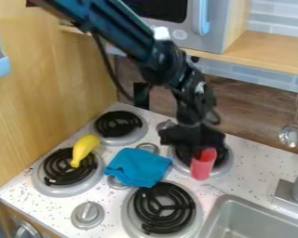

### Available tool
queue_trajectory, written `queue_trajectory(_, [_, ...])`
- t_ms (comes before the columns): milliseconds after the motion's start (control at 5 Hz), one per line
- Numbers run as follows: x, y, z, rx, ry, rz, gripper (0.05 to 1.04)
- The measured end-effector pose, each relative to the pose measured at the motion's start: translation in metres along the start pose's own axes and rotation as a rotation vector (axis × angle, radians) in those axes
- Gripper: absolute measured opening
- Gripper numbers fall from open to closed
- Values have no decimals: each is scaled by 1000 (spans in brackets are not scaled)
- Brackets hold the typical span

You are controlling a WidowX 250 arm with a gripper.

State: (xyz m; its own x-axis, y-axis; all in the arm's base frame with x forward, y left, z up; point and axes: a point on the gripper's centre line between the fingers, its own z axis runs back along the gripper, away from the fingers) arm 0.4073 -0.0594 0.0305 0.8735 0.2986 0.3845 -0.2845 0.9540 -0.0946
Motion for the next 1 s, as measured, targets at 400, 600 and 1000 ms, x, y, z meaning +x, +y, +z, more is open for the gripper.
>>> queue_trajectory(400, [-1,31,60,-35,-49,31,93])
queue_trajectory(600, [-25,69,80,-38,-33,56,93])
queue_trajectory(1000, [-66,145,104,-21,-17,84,93])
